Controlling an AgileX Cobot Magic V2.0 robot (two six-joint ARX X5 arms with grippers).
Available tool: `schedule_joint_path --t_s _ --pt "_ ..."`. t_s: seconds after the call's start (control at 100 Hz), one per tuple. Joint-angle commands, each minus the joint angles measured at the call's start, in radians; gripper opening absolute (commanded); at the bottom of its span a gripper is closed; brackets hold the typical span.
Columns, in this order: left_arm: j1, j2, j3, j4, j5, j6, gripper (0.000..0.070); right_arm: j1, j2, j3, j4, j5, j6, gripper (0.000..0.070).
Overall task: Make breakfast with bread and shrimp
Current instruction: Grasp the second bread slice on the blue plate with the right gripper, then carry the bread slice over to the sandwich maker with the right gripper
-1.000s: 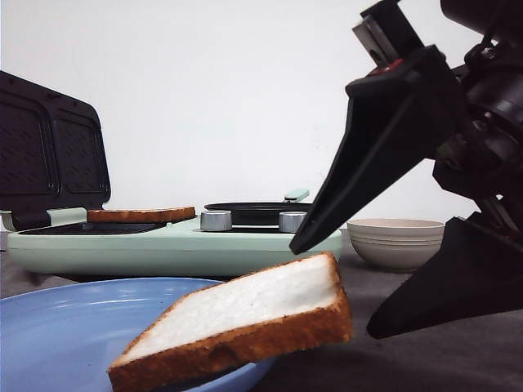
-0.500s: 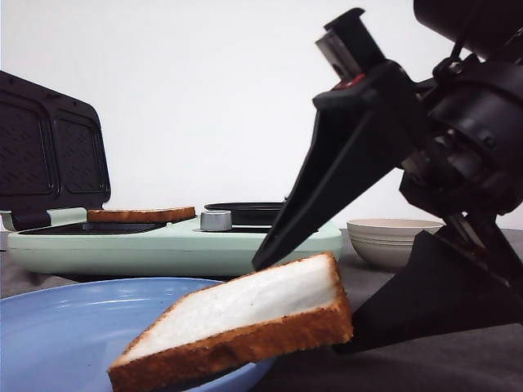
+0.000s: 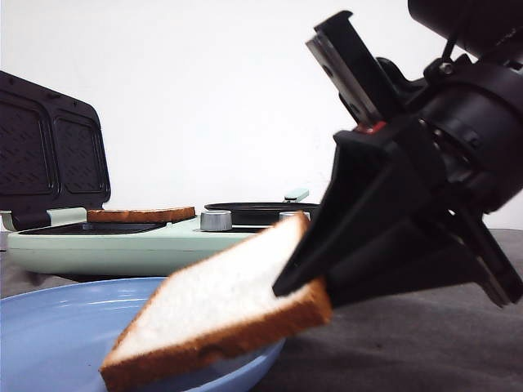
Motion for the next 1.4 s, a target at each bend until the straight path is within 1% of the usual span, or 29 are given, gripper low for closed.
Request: schedule_joint_path --t_s 0.0,0.18,0.43,0.54,0.71,0.87,1.0,1.23,1.39 --pt "0.0 0.002 0.005 0.007 -0.004 0.009 0.0348 0.011 0.003 0.005 0.04 0.004 0.005 0.0003" --pt "0.0 0.002 0.005 0.008 -0.003 0.005 0.0348 0.01 -0.008 0.018 0.145 0.002 0.058 0.0003" --pt "0.0 0.002 0.005 0.008 -0.004 0.005 0.0348 0.006 -0.006 0.126 0.144 0.016 0.057 0.0003" --pt "0.0 0.002 0.005 0.008 -0.004 0.005 0.0348 -0.016 0.0 0.193 0.117 0.022 0.043 0.0003" --pt "0.0 0.002 0.005 0.008 -0.003 0.004 0.0348 -0.052 0.059 0.334 0.01 0.015 -0.038 0.0003" --pt "0.0 0.002 0.005 0.008 -0.003 0.001 0.0348 -0.073 0.171 0.488 -0.022 -0.009 -0.08 0.0003" --pt "0.0 0.002 0.005 0.008 -0.003 0.001 0.0348 -0.084 0.302 0.629 -0.024 -0.05 -0.081 0.0003" --pt "0.0 0.002 0.005 0.008 -0.003 -0.006 0.0348 -0.082 0.527 0.849 -0.04 -0.062 -0.092 0.0003" --pt "0.0 0.002 0.005 0.008 -0.003 -0.006 0.0348 -0.082 0.666 0.973 -0.062 -0.102 -0.092 0.0003"
